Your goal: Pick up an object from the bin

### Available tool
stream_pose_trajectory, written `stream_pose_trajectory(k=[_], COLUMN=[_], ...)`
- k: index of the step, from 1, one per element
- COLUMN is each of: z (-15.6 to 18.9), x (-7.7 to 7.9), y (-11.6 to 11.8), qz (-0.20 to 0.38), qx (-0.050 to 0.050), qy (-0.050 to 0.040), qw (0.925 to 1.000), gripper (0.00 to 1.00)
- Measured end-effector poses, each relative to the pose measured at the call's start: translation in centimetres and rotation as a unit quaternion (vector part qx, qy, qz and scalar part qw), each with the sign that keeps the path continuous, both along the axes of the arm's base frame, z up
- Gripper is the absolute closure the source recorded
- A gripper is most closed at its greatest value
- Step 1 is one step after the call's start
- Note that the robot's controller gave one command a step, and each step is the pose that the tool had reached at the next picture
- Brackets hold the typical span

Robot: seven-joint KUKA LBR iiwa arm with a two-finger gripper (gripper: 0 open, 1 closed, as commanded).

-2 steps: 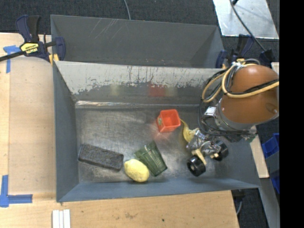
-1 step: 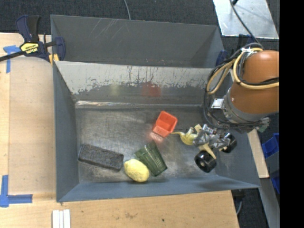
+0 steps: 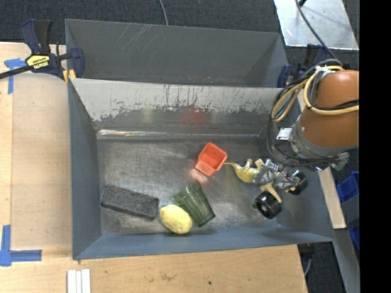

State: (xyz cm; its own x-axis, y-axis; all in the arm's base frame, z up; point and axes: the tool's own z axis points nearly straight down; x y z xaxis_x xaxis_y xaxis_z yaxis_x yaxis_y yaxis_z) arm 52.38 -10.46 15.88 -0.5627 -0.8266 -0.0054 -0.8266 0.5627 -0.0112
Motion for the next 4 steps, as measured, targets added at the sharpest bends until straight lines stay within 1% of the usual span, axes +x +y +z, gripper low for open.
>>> stream_pose_trajectory(k=[1, 2, 3, 4], z=[1.3, -0.2, 7.6, 7.6], x=[0.0, 3.1, 1.1, 1.1], y=[0.1, -0.9, -3.4, -3.4], qz=[-0.009, 0.006, 0.077, 0.077], qx=[0.003, -0.001, 0.001, 0.001], qy=[0.0123, -0.0013, 0.0061, 0.0062], qw=[0.9999, 1.0000, 0.9970, 0.9970], gripper=[1.00, 1.00, 1.00, 1.00])
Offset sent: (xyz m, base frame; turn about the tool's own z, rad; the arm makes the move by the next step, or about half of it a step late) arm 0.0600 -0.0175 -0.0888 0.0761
